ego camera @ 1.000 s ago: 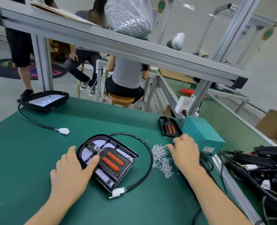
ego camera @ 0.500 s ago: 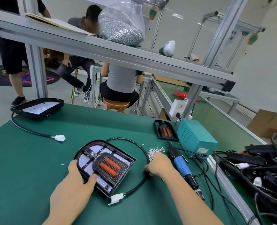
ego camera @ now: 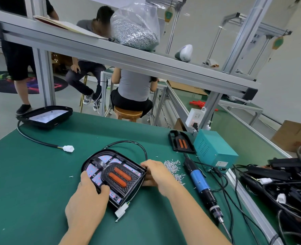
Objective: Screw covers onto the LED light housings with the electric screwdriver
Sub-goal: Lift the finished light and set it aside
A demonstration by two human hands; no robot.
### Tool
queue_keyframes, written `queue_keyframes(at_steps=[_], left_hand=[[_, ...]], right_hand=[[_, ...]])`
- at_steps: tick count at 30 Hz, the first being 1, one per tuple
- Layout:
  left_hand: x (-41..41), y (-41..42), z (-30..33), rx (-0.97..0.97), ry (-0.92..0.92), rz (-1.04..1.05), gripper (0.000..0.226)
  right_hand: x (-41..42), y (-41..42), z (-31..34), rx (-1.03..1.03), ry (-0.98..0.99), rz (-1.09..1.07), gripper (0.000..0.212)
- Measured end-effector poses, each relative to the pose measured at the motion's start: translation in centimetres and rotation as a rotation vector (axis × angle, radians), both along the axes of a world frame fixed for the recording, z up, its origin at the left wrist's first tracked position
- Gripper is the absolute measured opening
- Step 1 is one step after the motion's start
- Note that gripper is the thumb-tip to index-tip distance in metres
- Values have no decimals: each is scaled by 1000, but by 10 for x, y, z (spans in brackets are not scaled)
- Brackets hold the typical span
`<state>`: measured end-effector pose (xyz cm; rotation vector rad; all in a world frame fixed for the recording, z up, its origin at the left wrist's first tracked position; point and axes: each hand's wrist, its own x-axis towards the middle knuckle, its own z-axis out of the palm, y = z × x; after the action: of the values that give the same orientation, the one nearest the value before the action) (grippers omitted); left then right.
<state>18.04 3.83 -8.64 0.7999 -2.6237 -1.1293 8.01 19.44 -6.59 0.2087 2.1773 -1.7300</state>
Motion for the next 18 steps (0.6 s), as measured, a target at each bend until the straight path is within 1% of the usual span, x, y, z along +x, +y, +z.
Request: queue_keyframes(at_steps=[2, 5, 7, 9, 12, 14, 18], left_hand=[[-2, 1, -1, 20, 17, 3, 48], [-7, 3, -3, 97, 93, 0, 49], [-12, 9, -2, 186, 198, -13, 50], [-18, 19, 3, 254, 295, -22, 52], [-25, 37, 15, 313, 434, -59, 42], [-30, 51, 25, 366, 512, -113, 37], [-37, 91, 52, 468, 617, -254, 35]], right_hand=[[4, -4, 1, -42, -14, 40, 18], [11, -1, -1, 56, 67, 163, 39], [19, 3, -4, 58, 163, 167, 35], [28, 6, -4, -17, 240, 110, 34], [39, 17, 1, -85, 361, -16, 37], [46, 31, 11, -112, 442, -102, 38], [64, 66, 33, -142, 549, -290, 43]])
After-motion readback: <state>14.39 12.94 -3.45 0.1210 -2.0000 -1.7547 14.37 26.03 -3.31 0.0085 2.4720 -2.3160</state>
